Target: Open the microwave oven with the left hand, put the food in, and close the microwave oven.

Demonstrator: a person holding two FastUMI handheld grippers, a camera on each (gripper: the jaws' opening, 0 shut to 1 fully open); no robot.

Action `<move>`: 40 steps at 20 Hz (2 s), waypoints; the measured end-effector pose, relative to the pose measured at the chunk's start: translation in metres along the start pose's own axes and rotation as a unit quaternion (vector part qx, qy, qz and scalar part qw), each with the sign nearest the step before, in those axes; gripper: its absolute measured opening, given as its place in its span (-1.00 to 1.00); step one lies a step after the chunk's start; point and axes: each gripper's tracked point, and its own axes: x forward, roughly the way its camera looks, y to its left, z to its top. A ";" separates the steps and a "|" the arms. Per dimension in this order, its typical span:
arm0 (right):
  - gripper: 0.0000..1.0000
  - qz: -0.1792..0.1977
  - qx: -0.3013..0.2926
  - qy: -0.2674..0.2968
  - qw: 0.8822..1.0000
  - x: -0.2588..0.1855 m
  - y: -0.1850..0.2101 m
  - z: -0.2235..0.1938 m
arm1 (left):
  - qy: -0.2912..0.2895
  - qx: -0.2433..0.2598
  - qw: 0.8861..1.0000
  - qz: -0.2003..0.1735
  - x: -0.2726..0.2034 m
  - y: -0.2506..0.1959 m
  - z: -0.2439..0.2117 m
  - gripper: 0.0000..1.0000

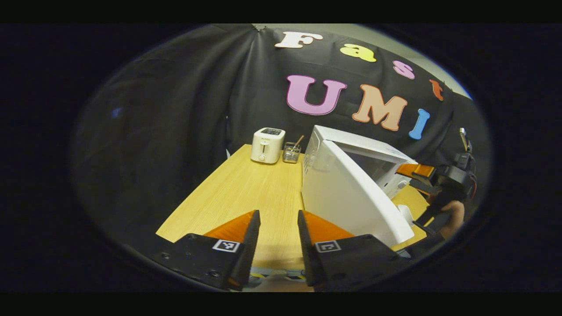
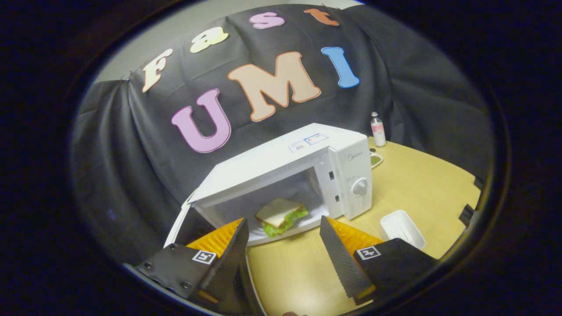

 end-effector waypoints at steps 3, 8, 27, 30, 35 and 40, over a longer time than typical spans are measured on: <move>0.98 -0.002 -0.038 0.024 0.999 -0.033 -0.011 -0.018 | 0.009 0.018 1.000 -0.002 0.002 -0.007 -0.004 -0.53; 0.99 -0.022 -0.063 0.056 0.996 -0.071 -0.038 -0.036 | 0.002 0.052 0.998 -0.030 0.002 -0.030 0.001 -0.99; 1.00 -0.101 -0.086 -0.008 0.991 -0.116 -0.130 0.036 | 0.034 0.069 0.993 -0.095 0.032 -0.110 -0.001 -0.95; 0.99 -0.098 -0.094 -0.009 0.991 -0.110 -0.140 0.046 | 0.032 0.072 0.992 -0.096 0.043 -0.130 0.007 -0.99; 0.99 -0.088 -0.109 -0.021 0.990 -0.102 -0.159 0.069 | 0.026 0.077 0.991 -0.102 0.056 -0.167 0.009 -0.99; 0.99 -0.077 -0.113 -0.027 0.990 -0.091 -0.180 0.086 | 0.023 0.085 0.988 -0.124 0.067 -0.211 0.002 -0.99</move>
